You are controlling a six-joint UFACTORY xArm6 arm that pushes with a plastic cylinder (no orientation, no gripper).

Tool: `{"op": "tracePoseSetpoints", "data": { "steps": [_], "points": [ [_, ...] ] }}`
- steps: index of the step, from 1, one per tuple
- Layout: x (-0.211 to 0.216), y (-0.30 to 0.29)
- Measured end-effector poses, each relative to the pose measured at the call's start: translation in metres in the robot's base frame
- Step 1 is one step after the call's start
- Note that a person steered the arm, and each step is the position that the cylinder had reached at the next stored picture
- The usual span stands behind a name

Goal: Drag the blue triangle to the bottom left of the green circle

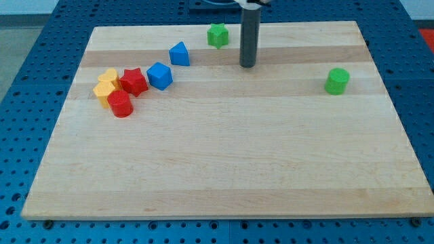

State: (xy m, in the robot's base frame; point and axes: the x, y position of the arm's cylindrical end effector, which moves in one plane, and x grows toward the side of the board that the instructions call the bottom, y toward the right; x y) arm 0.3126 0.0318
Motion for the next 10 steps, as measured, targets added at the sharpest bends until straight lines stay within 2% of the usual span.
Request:
{"op": "tracePoseSetpoints", "data": {
  "steps": [6,8,10],
  "points": [
    [-0.059,-0.138],
    [-0.062,-0.178],
    [-0.052,-0.181]
  ]
}}
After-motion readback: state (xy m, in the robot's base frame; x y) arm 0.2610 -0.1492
